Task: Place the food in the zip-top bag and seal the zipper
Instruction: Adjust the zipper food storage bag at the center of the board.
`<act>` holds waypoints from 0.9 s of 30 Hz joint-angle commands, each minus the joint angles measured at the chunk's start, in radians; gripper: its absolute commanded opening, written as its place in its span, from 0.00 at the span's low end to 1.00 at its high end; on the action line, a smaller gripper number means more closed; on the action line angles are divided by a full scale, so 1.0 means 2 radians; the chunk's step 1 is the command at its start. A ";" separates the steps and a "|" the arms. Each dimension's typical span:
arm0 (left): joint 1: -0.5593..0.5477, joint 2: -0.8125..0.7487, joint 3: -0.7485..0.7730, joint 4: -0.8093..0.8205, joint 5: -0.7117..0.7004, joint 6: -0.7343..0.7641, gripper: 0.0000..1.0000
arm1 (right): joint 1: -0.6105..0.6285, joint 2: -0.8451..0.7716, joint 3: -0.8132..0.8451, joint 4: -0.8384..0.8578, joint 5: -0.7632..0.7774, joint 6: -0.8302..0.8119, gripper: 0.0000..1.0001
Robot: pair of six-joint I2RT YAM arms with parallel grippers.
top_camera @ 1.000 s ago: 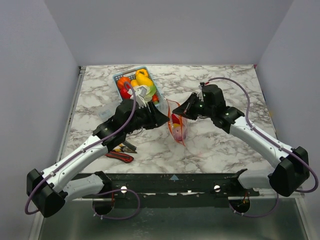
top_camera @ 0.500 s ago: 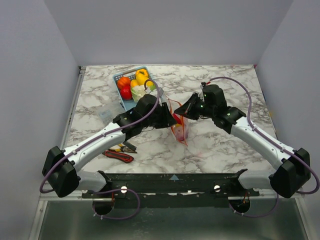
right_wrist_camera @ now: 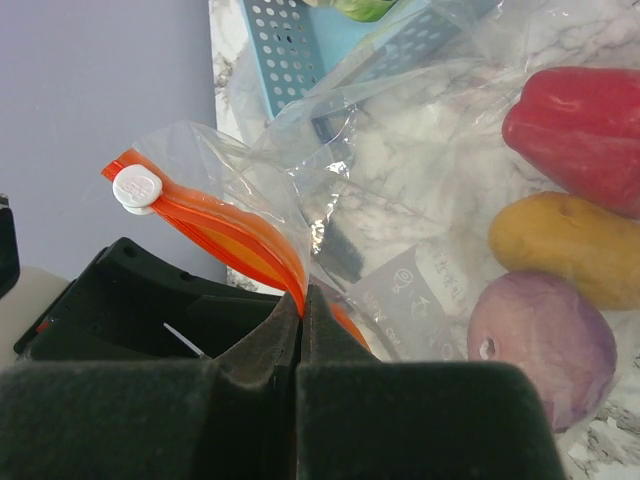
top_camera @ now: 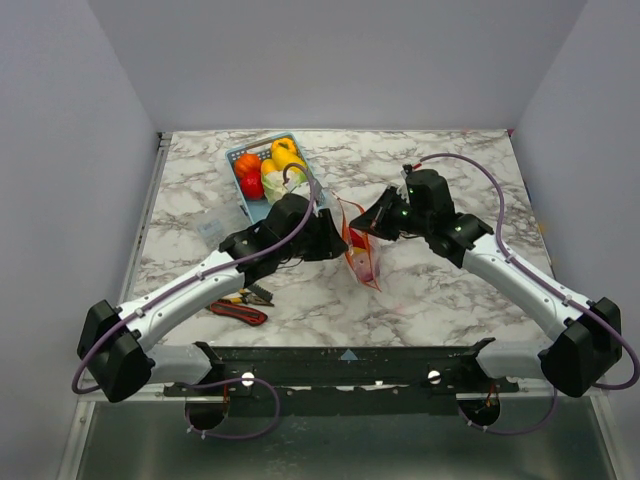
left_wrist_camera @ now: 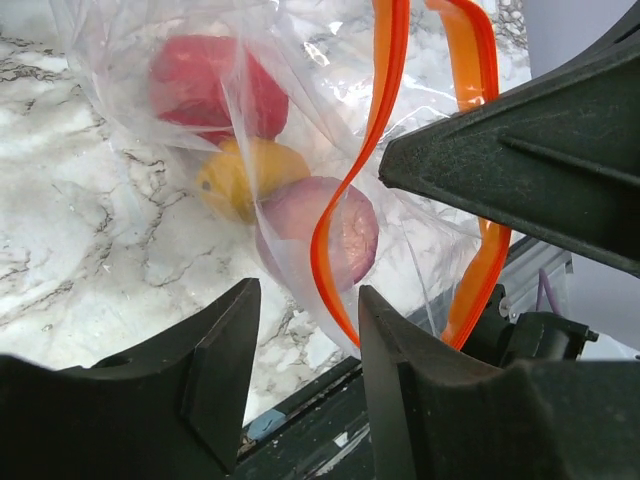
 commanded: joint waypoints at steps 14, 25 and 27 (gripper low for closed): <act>0.009 0.024 0.003 0.058 0.034 -0.004 0.19 | 0.003 -0.009 0.005 -0.004 0.004 -0.008 0.00; 0.009 0.054 0.019 0.058 0.048 -0.004 0.26 | 0.003 -0.012 0.001 -0.002 0.003 -0.006 0.01; 0.009 0.057 0.025 0.055 0.049 0.001 0.26 | 0.003 -0.012 0.000 -0.003 0.004 -0.010 0.01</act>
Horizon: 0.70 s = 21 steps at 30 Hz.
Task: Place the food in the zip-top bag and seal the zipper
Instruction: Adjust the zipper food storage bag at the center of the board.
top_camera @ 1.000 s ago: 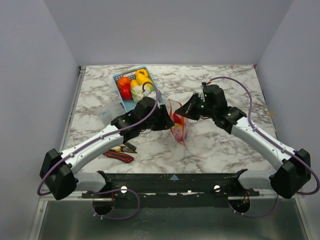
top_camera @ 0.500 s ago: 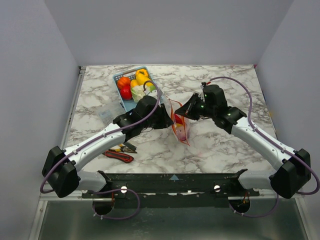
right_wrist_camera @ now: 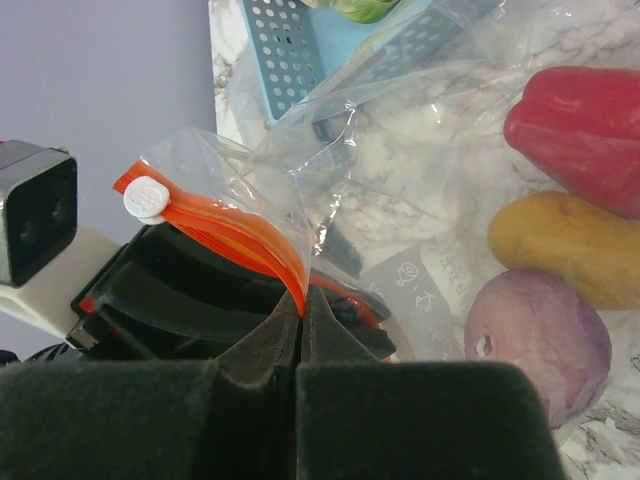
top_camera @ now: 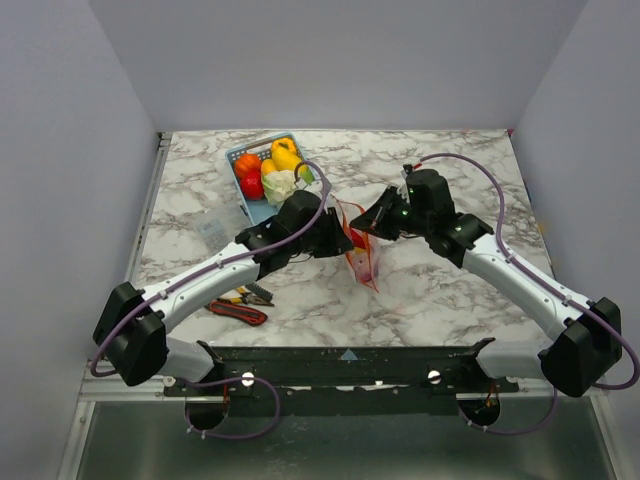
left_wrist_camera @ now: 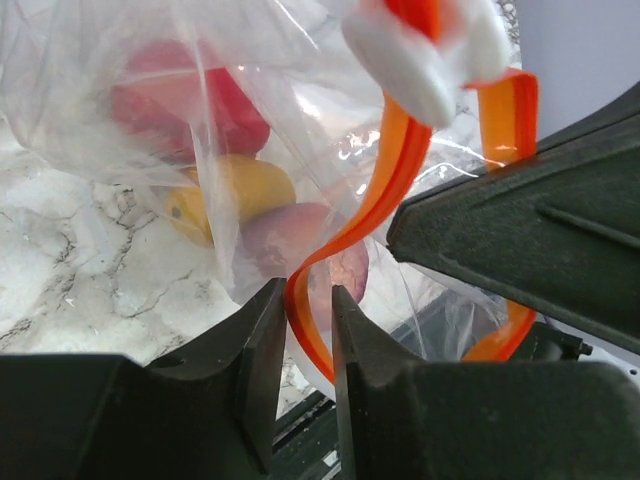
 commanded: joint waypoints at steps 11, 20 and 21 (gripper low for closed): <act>0.001 -0.027 0.090 -0.039 0.060 0.028 0.00 | 0.000 -0.065 0.023 -0.153 0.325 -0.157 0.00; 0.002 0.018 0.165 -0.077 0.099 0.038 0.00 | 0.000 -0.097 0.083 -0.287 0.531 -0.192 0.00; 0.002 0.025 0.168 -0.077 0.099 0.038 0.00 | 0.000 -0.101 0.092 -0.300 0.545 -0.193 0.00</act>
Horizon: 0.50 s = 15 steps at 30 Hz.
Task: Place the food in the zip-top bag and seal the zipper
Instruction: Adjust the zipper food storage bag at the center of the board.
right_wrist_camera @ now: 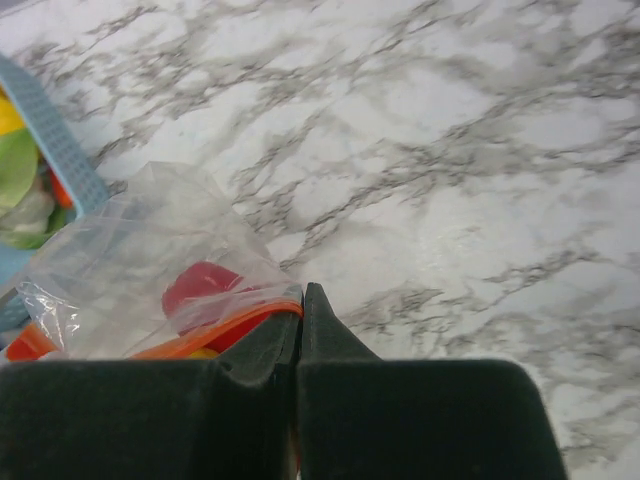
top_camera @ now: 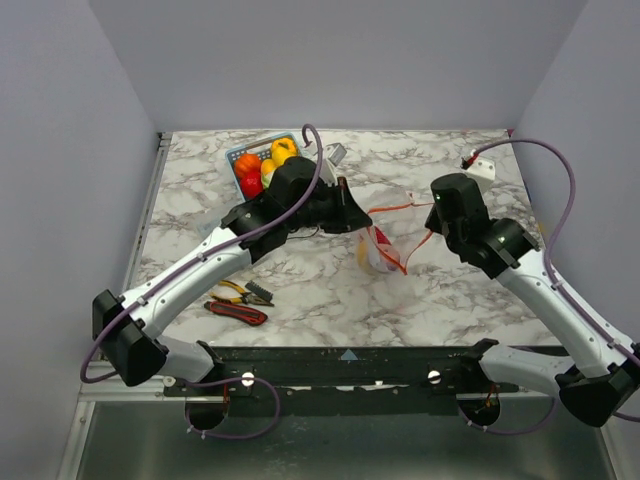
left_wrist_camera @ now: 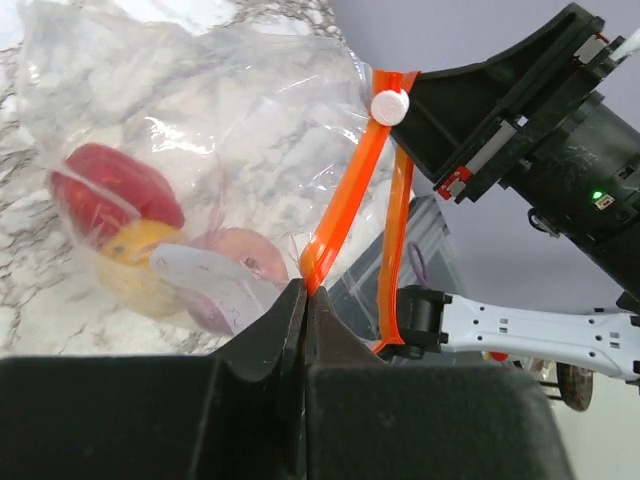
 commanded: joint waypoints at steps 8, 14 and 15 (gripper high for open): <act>0.001 0.110 0.028 0.050 0.102 -0.034 0.00 | -0.002 -0.039 0.047 -0.110 0.100 -0.091 0.01; 0.003 0.138 0.019 0.067 0.102 -0.037 0.00 | -0.002 -0.028 -0.022 -0.034 -0.070 -0.077 0.01; 0.004 0.140 0.016 0.067 0.101 -0.036 0.00 | -0.002 -0.028 -0.034 -0.019 -0.092 -0.074 0.01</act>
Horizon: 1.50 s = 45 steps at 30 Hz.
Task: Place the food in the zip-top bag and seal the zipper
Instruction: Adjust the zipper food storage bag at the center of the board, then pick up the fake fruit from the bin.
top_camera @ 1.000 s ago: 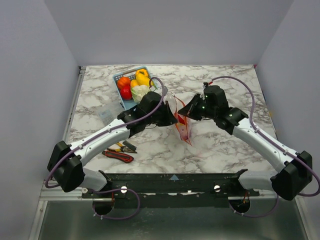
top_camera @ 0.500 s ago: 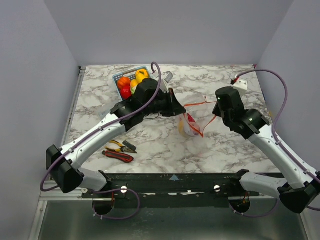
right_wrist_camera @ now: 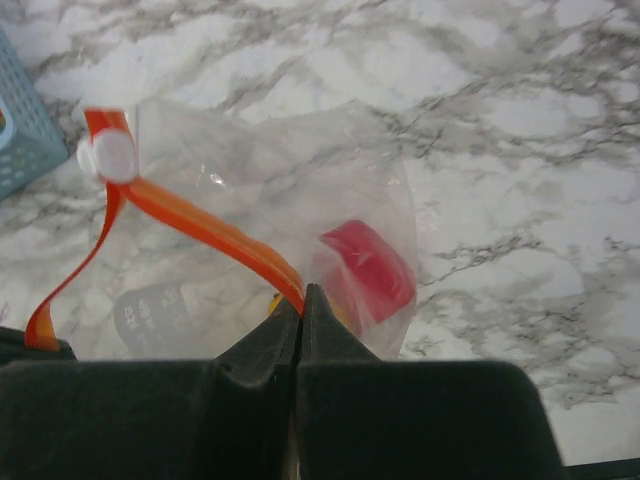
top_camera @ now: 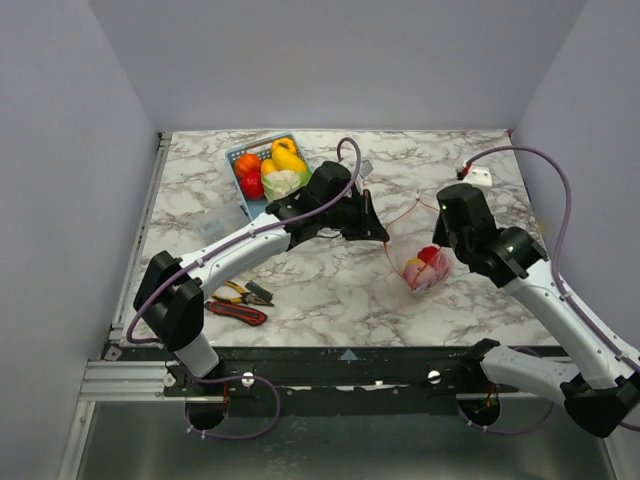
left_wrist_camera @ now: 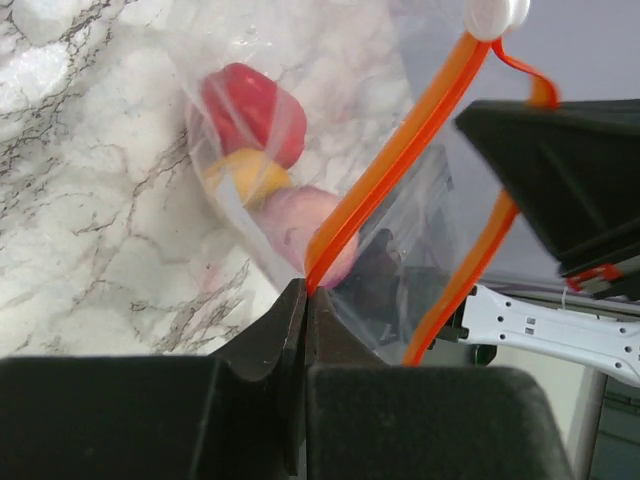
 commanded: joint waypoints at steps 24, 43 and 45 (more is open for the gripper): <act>0.092 -0.111 -0.115 0.058 -0.037 0.059 0.59 | -0.002 -0.005 -0.081 0.134 -0.152 -0.007 0.01; 0.225 0.008 -0.016 0.123 -0.377 0.053 0.76 | -0.002 0.015 -0.063 0.133 -0.160 -0.013 0.01; 0.235 0.044 0.018 0.116 -0.380 0.046 0.80 | -0.002 0.015 -0.057 0.127 -0.162 -0.012 0.01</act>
